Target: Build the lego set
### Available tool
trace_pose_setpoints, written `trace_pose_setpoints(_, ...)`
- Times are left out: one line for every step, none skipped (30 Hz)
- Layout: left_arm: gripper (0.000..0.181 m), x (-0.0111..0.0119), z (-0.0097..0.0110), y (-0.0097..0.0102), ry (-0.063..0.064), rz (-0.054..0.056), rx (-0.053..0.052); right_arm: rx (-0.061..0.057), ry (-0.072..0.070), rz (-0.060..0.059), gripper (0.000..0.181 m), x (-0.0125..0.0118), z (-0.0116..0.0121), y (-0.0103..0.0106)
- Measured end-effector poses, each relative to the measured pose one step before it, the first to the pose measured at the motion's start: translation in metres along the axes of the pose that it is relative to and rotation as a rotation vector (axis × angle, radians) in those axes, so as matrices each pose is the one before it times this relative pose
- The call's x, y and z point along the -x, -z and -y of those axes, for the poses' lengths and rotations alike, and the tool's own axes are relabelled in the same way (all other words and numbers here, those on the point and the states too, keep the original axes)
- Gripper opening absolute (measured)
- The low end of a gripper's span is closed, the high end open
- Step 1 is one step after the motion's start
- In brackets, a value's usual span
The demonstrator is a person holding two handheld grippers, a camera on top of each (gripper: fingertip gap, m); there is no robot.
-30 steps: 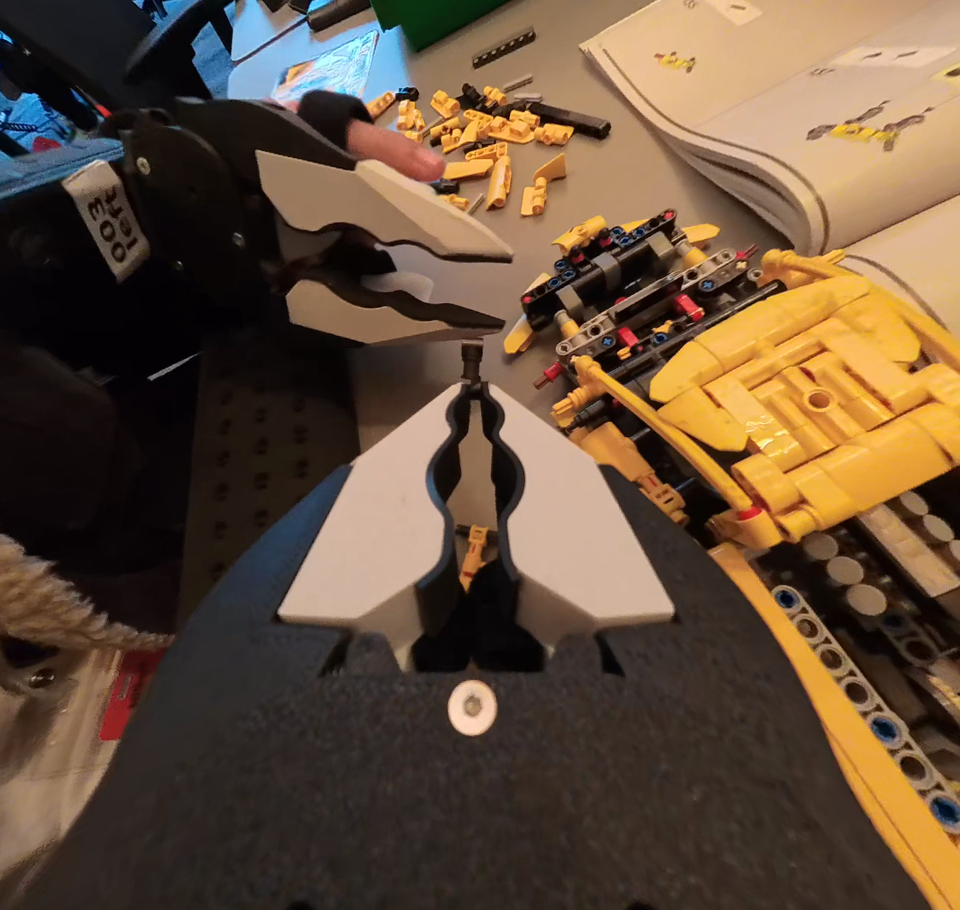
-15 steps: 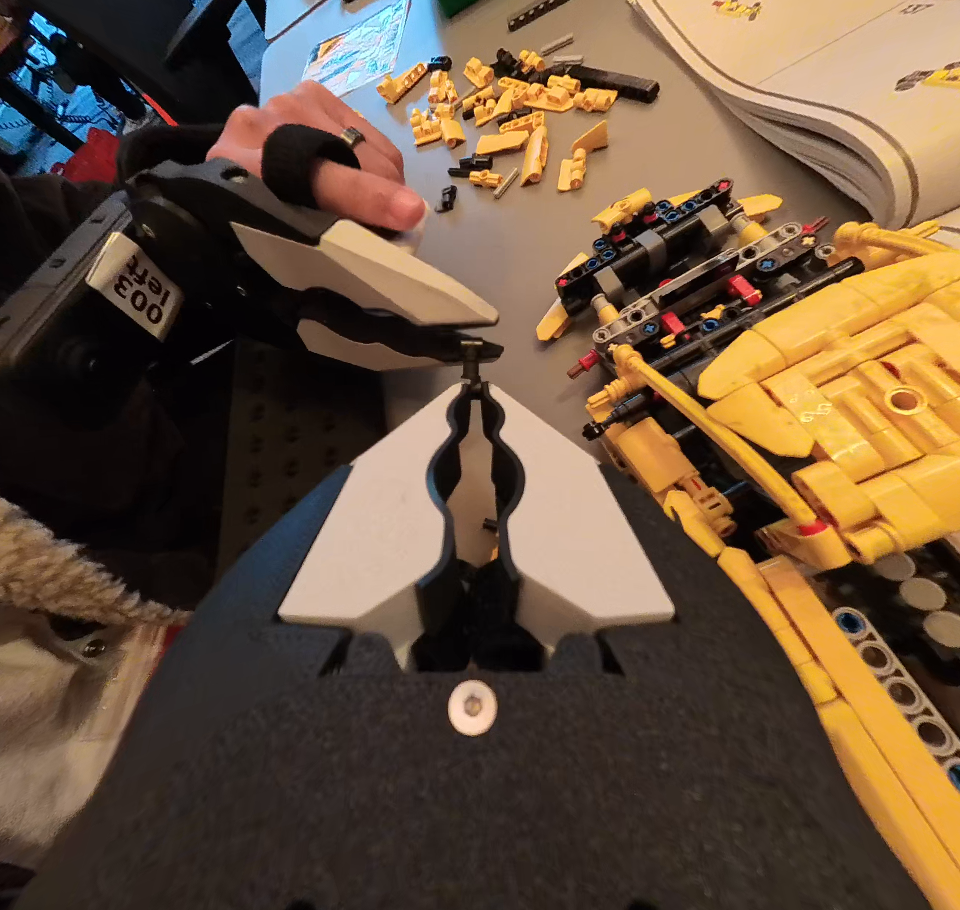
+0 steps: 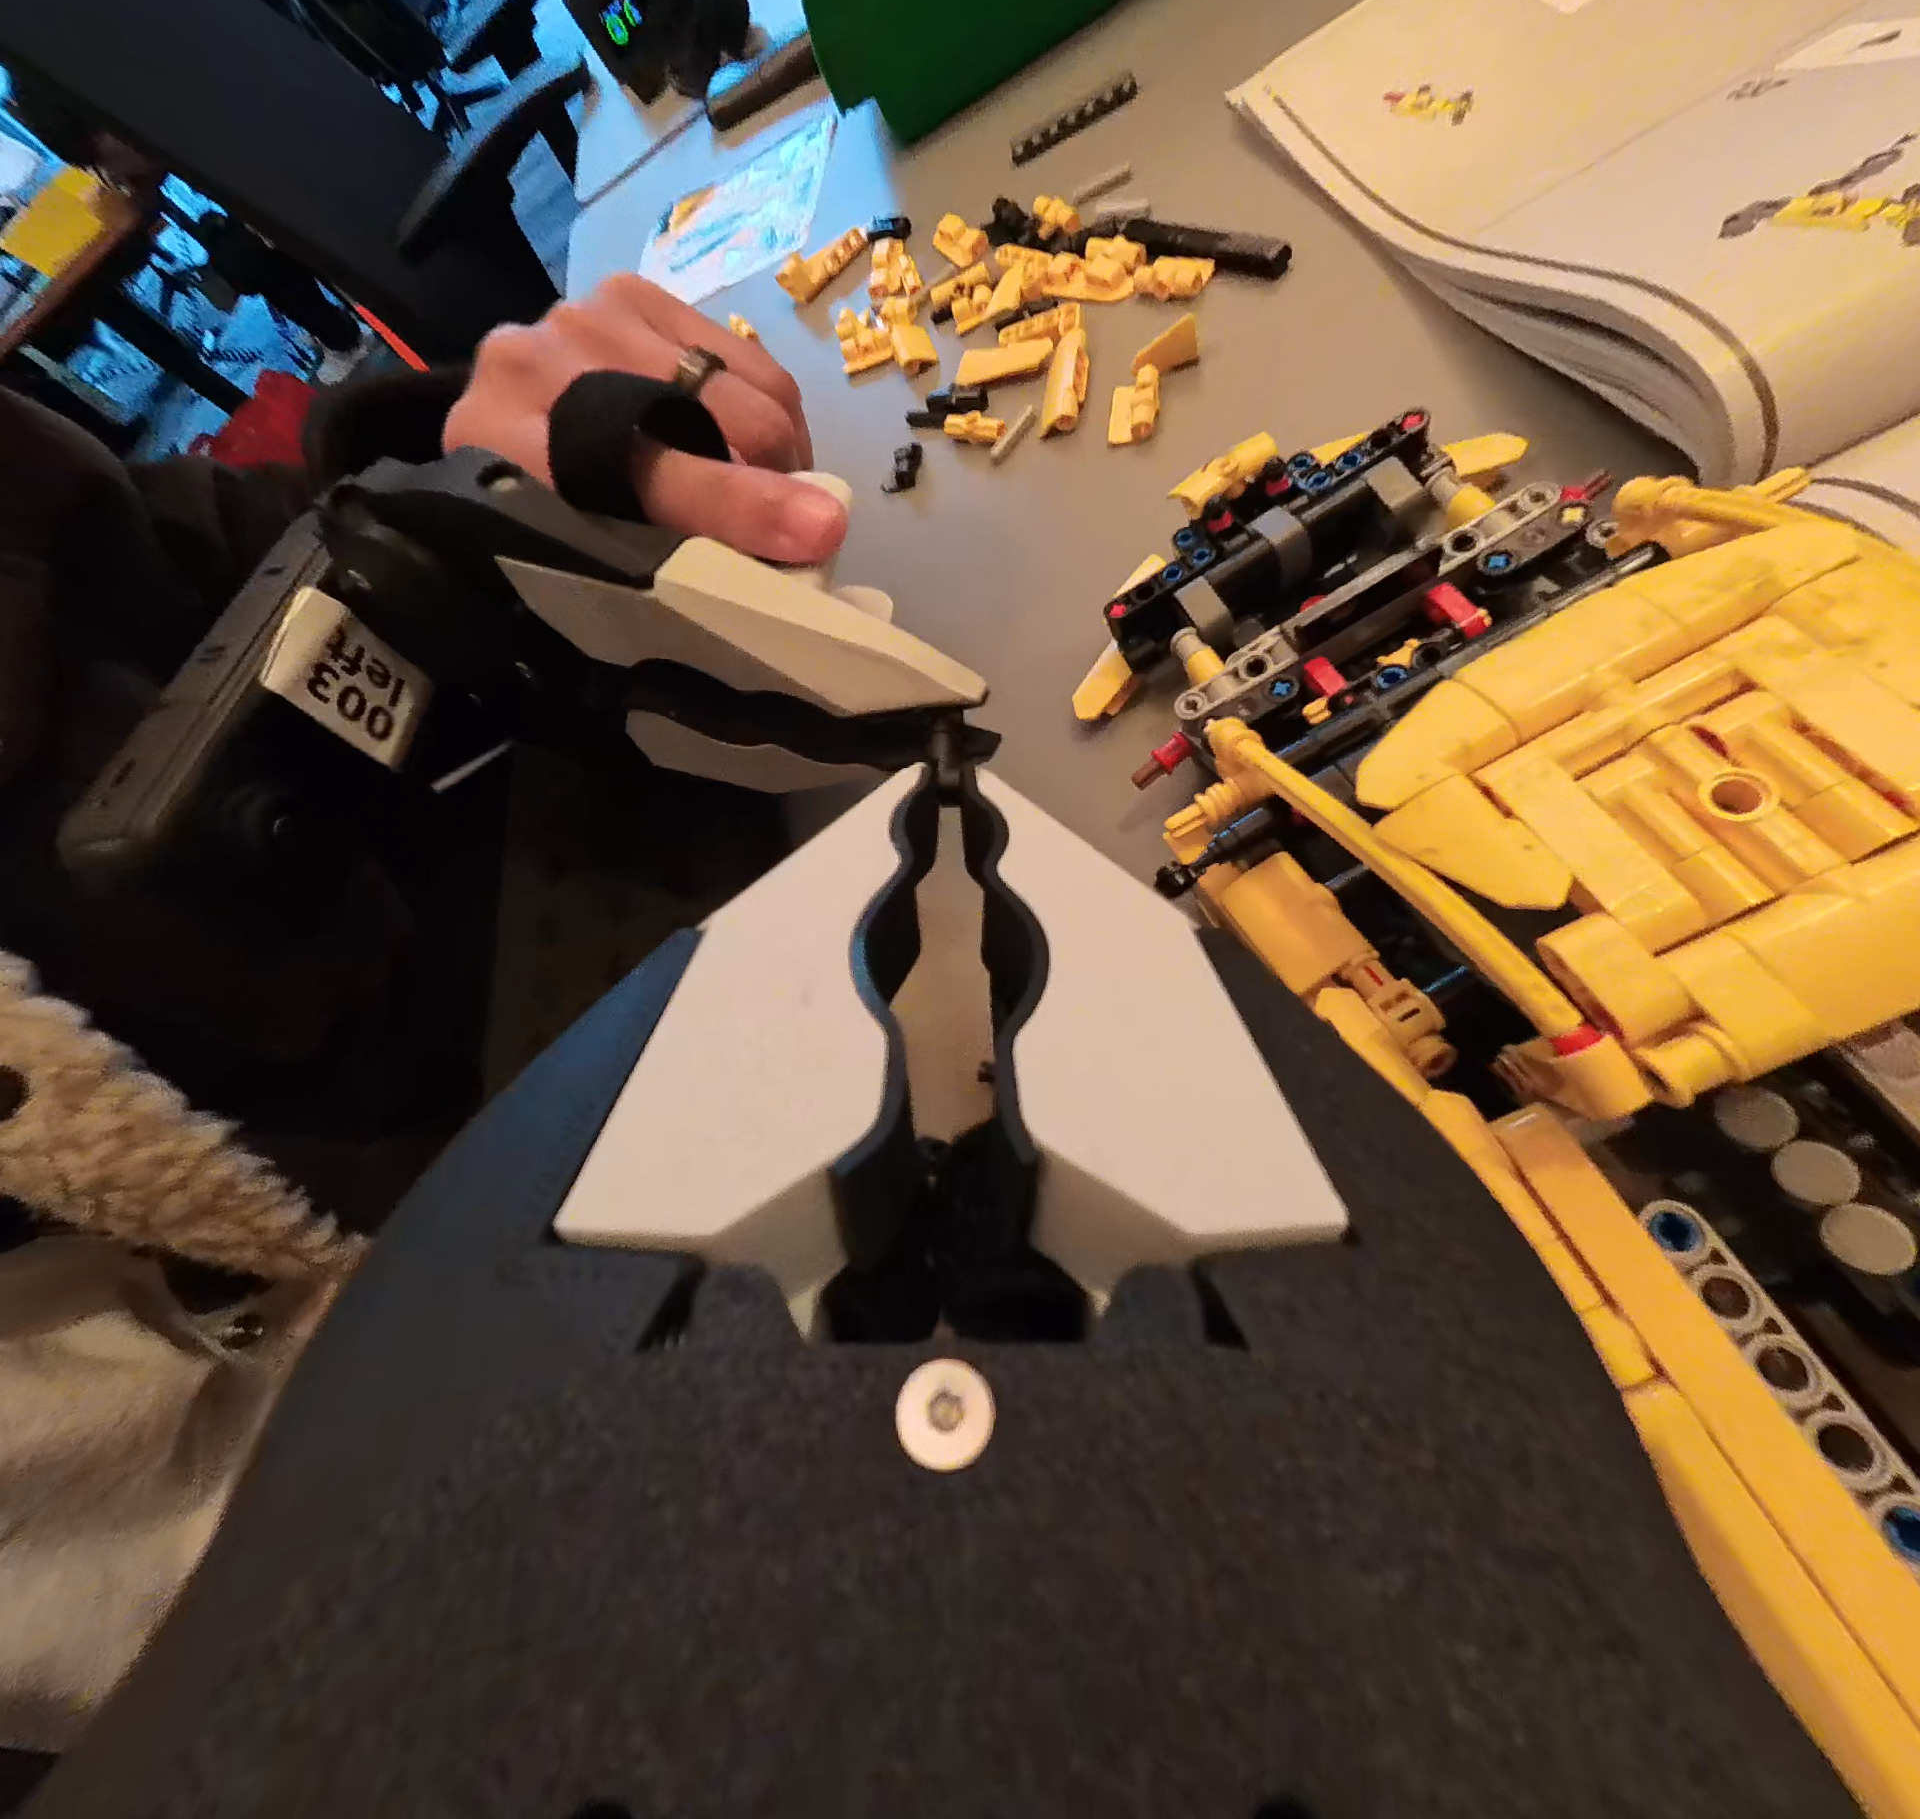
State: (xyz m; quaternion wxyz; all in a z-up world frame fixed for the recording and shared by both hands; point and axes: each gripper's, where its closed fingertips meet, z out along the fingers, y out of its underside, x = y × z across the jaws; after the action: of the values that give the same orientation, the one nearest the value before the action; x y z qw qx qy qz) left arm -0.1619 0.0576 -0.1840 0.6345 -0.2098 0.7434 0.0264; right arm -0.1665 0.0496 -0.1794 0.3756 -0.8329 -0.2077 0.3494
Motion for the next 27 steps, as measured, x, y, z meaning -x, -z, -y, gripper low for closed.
trace_pose_setpoints(0.006, 0.00288, 0.00064, 0.00084, 0.0529, -0.0049, -0.0104, -0.0219, -0.0035, 0.0128, 0.002, 0.00191, 0.00344, 0.00142)
trace_pose_setpoints(0.006, 0.00355, 0.00107, 0.00086, 0.0526, -0.0009, -0.0125, -0.0232, -0.0060, 0.0122, 0.002, 0.00186, 0.00388, 0.00159)
trace_pose_setpoints(0.006, 0.00310, 0.00095, 0.00054, 0.0382, 0.0027, -0.0081, -0.0146, -0.0107, 0.0066, 0.002, 0.00091, 0.00278, 0.00103)
trace_pose_setpoints(0.007, 0.00157, 0.00050, 0.00022, 0.0138, 0.0037, -0.0016, -0.0028, -0.0143, 0.0033, 0.002, -0.00003, 0.00076, 0.00027)
trace_pose_setpoints(0.007, -0.00019, -0.00004, -0.00016, -0.0035, 0.0035, 0.0019, 0.0046, -0.0159, 0.0004, 0.002, -0.00063, -0.00077, -0.00028)
trace_pose_setpoints(0.007, -0.00101, -0.00056, -0.00032, -0.0113, 0.0002, 0.0061, 0.0075, -0.0089, 0.0004, 0.002, -0.00063, -0.00150, -0.00071)
trace_pose_setpoints(0.007, -0.00112, -0.00050, -0.00033, -0.0132, -0.0001, 0.0051, 0.0060, -0.0003, -0.0075, 0.002, -0.00111, -0.00111, -0.00043)
trace_pose_setpoints(0.007, -0.00102, -0.00036, -0.00042, -0.0103, -0.0008, 0.0029, 0.0062, 0.0064, -0.0111, 0.002, -0.00089, -0.00075, -0.00031)
trace_pose_setpoints(0.008, -0.00071, -0.00042, -0.00030, -0.0100, 0.0000, 0.0031, 0.0070, 0.0108, -0.0106, 0.002, -0.00054, -0.00073, -0.00039)
trace_pose_setpoints(0.009, -0.00115, -0.00033, -0.00038, -0.0056, -0.0034, 0.0020, 0.0086, 0.0094, -0.0143, 0.002, -0.00126, -0.00111, -0.00052)
trace_pose_setpoints(0.009, -0.00120, -0.00096, -0.00059, -0.0043, -0.0044, 0.0047, 0.0083, 0.0088, -0.0153, 0.002, -0.00161, -0.00128, -0.00051)
trace_pose_setpoints(0.010, -0.00091, -0.00129, -0.00064, -0.0067, -0.0023, 0.0072, 0.0083, 0.0060, -0.0100, 0.002, -0.00110, -0.00139, -0.00053)
trace_pose_setpoints(0.011, -0.00094, -0.00064, -0.00034, -0.0070, -0.0024, 0.0026, 0.0043, 0.0030, -0.0100, 0.002, -0.00120, -0.00055, -0.00012)
trace_pose_setpoints(0.011, -0.00107, -0.00016, -0.00024, -0.0036, -0.0031, 0.0009, 0.0039, 0.0039, -0.0096, 0.002, -0.00124, -0.00058, 0.00022)
trace_pose_setpoints(0.011, -0.00085, -0.00026, -0.00027, -0.0017, -0.0038, 0.0016, 0.0060, 0.0032, -0.0112, 0.002, -0.00172, -0.00090, 0.00007)
trace_pose_setpoints(0.011, -0.00108, 0.00045, 0.00000, 0.0003, -0.0056, -0.0029, 0.0030, -0.0001, -0.0139, 0.002, -0.00219, -0.00059, 0.00009)
trace_pose_setpoints(0.011, -0.00084, -0.00003, -0.00025, 0.0000, -0.0041, 0.0000, 0.0023, -0.0012, -0.0020, 0.002, -0.00061, -0.00052, -0.00001)
trace_pose_setpoints(0.011, -0.00033, -0.00051, -0.00023, -0.0033, 0.0004, 0.0029, -0.0001, -0.0034, 0.0022, 0.002, 0.00014, -0.00003, -0.00001)
trace_pose_setpoints(0.011, -0.00120, 0.00013, -0.00014, -0.0015, -0.0049, -0.0010, -0.0005, -0.0015, -0.0013, 0.002, -0.00033, -0.00003, 0.00012)
trace_pose_setpoints(0.011, -0.00115, -0.00031, -0.00033, -0.0022, -0.0049, 0.0015, 0.0017, 0.0000, 0.0052, 0.002, 0.00080, -0.00016, -0.00024)
trace_pose_setpoints(0.010, -0.00020, -0.00016, -0.00007, -0.0032, 0.0014, 0.0014, 0.0000, 0.0000, 0.0025, 0.002, 0.00060, -0.00005, -0.00032)
trace_pose_setpoints(0.010, 0.00000, 0.00014, -0.00007, -0.0003, 0.0000, -0.0001, 0.0013, 0.0015, 0.0001, 0.002, 0.00041, -0.00012, -0.00039)
trace_pose_setpoints(0.010, 0.00001, 0.00016, 0.00010, 0.0005, -0.0002, -0.0015, -0.0005, 0.0009, 0.0049, 0.002, 0.00102, 0.00018, -0.00032)
trace_pose_setpoints(0.010, 0.00010, -0.00009, -0.00010, 0.0006, 0.0007, 0.0003, 0.0002, -0.0017, 0.0043, 0.002, 0.00072, 0.00005, -0.00028)
trace_pose_setpoints(0.008, 0.00039, -0.00024, 0.00016, -0.0040, 0.0031, 0.0015, 0.0000, -0.0021, 0.0006, 0.002, -0.00004, -0.00002, -0.00014)
trace_pose_setpoints(0.007, -0.00074, 0.00019, 0.00017, -0.0070, -0.0027, -0.0001, 0.0018, -0.0005, -0.0007, 0.002, -0.00019, -0.00026, -0.00015)
trace_pose_setpoints(0.007, -0.00052, -0.00013, 0.00006, -0.0017, -0.0028, 0.0020, 0.0001, 0.0031, -0.0030, 0.002, -0.00023, -0.00011, -0.00017)
